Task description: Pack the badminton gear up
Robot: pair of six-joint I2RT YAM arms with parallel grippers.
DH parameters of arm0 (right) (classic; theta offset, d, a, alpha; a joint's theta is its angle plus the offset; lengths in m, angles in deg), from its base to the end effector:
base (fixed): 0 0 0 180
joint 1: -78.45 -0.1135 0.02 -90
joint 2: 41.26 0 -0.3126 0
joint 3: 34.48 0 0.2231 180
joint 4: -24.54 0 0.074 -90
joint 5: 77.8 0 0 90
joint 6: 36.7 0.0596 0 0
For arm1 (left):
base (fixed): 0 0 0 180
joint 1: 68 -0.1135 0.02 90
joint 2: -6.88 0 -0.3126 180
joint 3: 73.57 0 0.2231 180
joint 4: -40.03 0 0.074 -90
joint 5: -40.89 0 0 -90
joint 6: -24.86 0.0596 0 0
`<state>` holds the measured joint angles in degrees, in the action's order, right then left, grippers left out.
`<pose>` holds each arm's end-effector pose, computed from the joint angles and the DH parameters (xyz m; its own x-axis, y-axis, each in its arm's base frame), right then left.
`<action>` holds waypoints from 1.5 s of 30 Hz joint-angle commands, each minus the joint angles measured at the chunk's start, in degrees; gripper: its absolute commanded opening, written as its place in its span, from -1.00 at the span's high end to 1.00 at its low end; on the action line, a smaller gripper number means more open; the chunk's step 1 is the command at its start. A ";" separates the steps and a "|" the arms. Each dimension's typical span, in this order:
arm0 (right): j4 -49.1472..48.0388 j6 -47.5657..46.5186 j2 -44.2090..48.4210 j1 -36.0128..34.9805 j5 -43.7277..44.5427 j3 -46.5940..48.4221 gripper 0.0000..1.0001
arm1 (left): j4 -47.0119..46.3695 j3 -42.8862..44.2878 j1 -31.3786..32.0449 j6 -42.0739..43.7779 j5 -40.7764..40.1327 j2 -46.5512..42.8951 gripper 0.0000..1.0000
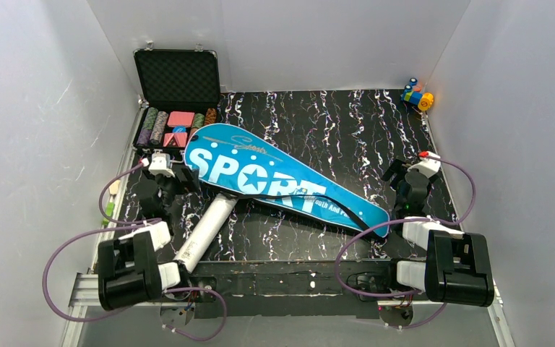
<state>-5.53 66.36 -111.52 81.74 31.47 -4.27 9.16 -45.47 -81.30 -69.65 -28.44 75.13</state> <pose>0.2120 -0.0319 0.2416 -0.0830 0.2184 -0.9723 0.4080 0.8976 0.1668 0.2022 0.0262 0.2391 -0.1662 -0.1149 -0.9794 0.1111 0.9847 -0.1343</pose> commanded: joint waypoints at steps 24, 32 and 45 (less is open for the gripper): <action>-11.13 -5.01 -5.41 -2.32 -2.17 -0.36 -0.80 | -11.82 4.31 10.82 4.96 -11.38 16.87 -0.97; -11.63 -5.36 -5.11 -2.32 -1.92 -0.82 -0.80 | -11.27 4.52 10.80 4.96 -11.43 16.83 -0.97; -11.72 -5.35 -5.19 -2.32 -1.94 -0.89 -0.81 | -10.86 4.55 10.78 5.00 -11.43 16.71 -0.97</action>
